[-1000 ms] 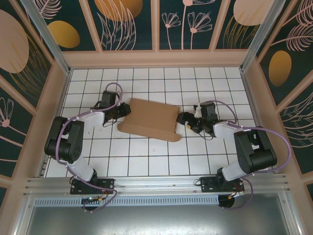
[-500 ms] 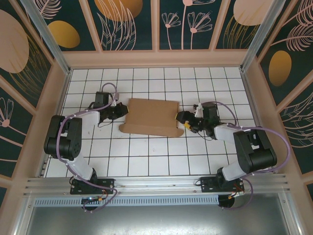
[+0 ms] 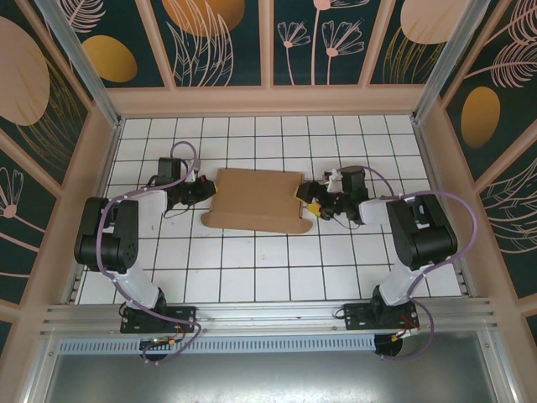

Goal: Fold the paper box

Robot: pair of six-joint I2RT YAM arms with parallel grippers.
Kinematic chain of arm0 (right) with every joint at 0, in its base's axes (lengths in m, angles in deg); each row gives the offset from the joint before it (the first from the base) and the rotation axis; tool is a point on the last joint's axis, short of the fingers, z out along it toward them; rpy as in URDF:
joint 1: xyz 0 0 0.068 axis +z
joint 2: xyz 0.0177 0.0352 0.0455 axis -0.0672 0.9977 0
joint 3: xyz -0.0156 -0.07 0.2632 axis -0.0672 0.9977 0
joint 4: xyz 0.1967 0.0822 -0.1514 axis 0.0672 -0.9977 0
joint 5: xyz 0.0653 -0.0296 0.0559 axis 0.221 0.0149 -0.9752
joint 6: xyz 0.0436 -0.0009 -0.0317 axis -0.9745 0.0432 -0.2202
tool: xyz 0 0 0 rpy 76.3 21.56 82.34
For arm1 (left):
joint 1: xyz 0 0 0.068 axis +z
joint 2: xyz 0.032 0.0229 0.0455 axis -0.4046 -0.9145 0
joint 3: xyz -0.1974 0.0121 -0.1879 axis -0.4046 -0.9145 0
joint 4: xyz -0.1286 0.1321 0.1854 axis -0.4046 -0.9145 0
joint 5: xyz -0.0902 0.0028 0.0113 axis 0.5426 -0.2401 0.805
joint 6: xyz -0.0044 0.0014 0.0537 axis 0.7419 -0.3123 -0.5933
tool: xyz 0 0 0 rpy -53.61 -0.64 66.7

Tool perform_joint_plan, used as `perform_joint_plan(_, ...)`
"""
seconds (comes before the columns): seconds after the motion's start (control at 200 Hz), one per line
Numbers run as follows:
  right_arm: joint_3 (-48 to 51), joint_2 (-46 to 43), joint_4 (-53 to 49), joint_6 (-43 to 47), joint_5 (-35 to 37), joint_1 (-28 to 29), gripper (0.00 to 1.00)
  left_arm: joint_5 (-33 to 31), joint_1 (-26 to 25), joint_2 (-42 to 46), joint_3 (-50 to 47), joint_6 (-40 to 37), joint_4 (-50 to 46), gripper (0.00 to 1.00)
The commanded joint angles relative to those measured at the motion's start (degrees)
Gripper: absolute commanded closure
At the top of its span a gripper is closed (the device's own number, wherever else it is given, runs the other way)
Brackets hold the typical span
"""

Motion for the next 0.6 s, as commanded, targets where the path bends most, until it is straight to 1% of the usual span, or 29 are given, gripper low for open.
perform_joint_plan(0.0,-2.32,1.88,2.66,-0.45,-6.32,1.20,0.09,-5.42,1.14,-4.87,-1.67,-2.13,-6.55,1.00)
perform_joint_plan(0.105,-4.93,4.10,0.53,0.66,-8.16,3.55,0.09,-5.44,1.56,-6.20,-1.43,-2.39,-6.37,1.00)
perform_joint_plan(0.19,-6.38,4.86,-1.47,1.72,-6.94,4.84,0.09,-6.00,1.91,-7.01,-1.24,-2.79,-6.80,1.00)
perform_joint_plan(0.37,-6.19,5.02,-0.40,0.39,-5.37,4.57,0.09,-6.78,2.64,-7.63,-1.16,-3.03,-7.16,1.00)
perform_joint_plan(0.465,-5.93,4.20,-2.28,1.09,-2.44,3.91,0.09,-7.35,2.64,-7.87,-1.14,-3.19,-7.43,1.00)
perform_joint_plan(0.596,-6.21,2.16,-7.28,3.69,4.38,2.74,0.09,-8.18,2.78,-8.20,-0.91,-3.66,-8.02,1.00)
